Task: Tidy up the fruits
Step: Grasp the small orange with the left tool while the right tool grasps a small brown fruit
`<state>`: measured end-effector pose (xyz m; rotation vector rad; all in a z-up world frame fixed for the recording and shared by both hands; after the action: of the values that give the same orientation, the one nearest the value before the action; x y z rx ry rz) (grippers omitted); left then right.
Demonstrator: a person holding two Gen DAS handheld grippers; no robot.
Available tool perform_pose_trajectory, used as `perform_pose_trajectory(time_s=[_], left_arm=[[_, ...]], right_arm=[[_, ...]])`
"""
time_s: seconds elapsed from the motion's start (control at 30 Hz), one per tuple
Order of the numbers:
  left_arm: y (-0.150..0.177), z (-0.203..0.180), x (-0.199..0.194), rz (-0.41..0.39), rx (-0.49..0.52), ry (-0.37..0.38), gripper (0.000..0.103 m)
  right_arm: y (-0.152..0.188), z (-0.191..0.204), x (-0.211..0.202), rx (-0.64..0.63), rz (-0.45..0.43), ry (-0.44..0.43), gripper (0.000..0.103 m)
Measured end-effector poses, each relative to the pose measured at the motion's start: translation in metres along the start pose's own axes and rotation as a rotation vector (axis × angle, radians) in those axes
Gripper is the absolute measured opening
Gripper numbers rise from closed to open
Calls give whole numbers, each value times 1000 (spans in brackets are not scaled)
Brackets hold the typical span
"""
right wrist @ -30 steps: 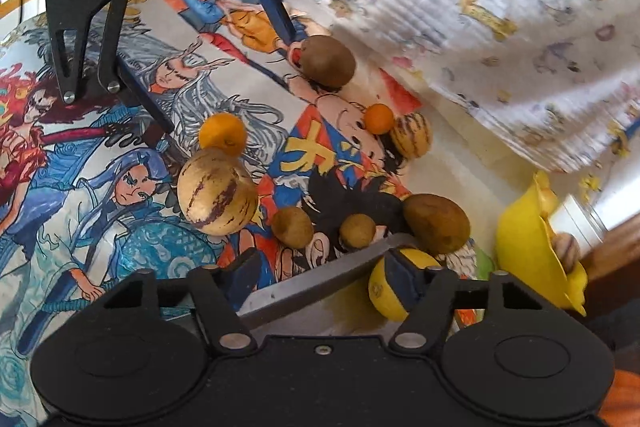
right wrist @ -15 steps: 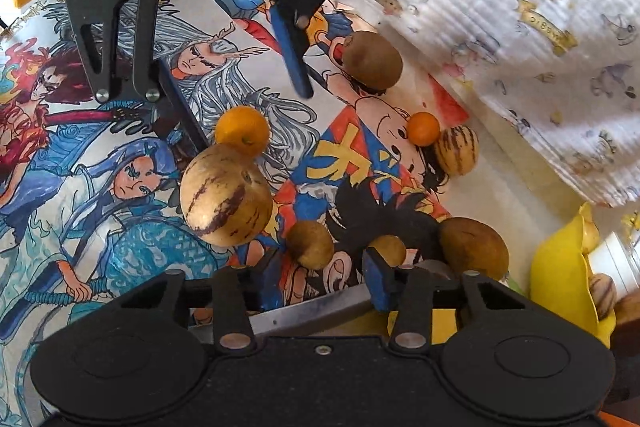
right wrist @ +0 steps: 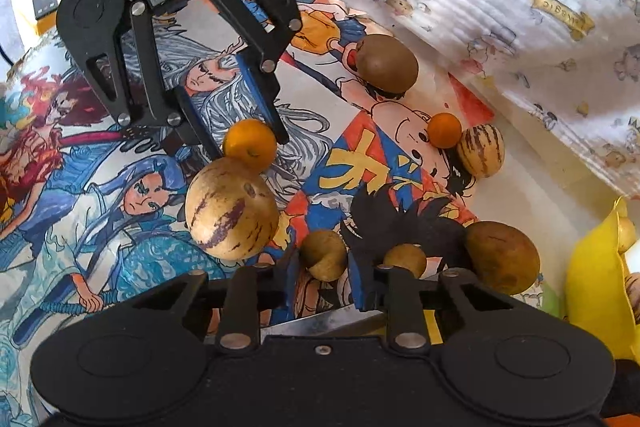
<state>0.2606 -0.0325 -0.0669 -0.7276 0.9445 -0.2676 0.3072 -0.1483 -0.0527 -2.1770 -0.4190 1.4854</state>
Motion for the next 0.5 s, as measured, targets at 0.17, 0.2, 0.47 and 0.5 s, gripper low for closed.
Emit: perform_pose_trajectory(time_s=[0.17,0.2,0.47,0.5], left_arm=[[3,1,-2,4,-58,-25,34],[3,1,-2,5,-76,-35,34],[6,1,-11,1,-197,-88,34],[7,2,-13,2,-218,-90,34]], right_arm=[[4,-1,-3,73,-21,19,28],[5,-1,-3,100,-28,27,28],[14,0,-13,298,-101,114,28],[15,2,-14,324,-114,122,27]])
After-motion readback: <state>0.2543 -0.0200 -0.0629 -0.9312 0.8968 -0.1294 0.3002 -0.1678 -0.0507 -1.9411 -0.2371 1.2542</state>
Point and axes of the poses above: each gripper's, at about its wrist camera, not at the fingertips, and x roughly the way its jaws point, z to its left, y to its underside, the point moved 5 cm from there along x, roughly the way its jaws point, and after that the axes turned 5 degrees about -z, right-handed, at the moved point
